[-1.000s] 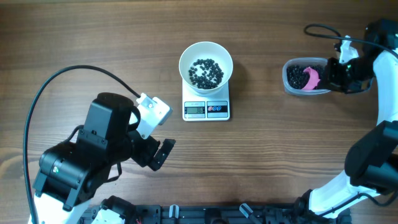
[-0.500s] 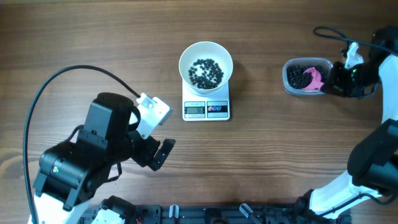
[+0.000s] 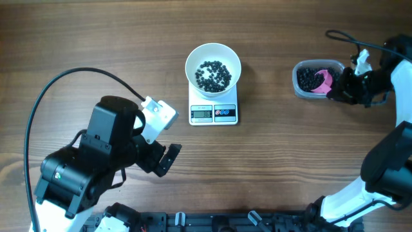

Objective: Scoop item into bowl and weigh 150g on scale
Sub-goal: 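Dip the scoop into the beans and lift it filled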

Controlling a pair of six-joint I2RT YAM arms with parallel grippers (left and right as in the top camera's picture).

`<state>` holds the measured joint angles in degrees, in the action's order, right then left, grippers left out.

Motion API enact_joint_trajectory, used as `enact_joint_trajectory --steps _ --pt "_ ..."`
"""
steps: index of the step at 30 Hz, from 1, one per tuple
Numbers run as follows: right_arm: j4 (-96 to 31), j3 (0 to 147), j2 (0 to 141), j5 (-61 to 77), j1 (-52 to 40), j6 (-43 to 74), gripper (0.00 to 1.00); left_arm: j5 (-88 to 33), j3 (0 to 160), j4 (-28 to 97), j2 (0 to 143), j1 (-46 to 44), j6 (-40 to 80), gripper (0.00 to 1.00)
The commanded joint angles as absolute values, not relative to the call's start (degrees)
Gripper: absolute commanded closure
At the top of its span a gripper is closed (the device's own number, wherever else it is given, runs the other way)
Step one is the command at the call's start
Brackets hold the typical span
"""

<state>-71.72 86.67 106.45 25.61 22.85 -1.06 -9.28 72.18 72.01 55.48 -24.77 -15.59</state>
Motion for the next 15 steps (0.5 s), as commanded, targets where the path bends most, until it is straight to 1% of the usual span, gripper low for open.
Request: enact_joint_trajectory --steps 1,15 --pt "-71.3 86.0 107.5 29.3 24.9 0.0 0.95 -9.1 72.8 71.8 55.2 -24.5 -16.3 0.00" --pt "-72.9 86.4 103.1 32.3 27.2 -1.0 0.96 -9.1 72.8 71.8 55.2 -24.5 -16.3 0.00"
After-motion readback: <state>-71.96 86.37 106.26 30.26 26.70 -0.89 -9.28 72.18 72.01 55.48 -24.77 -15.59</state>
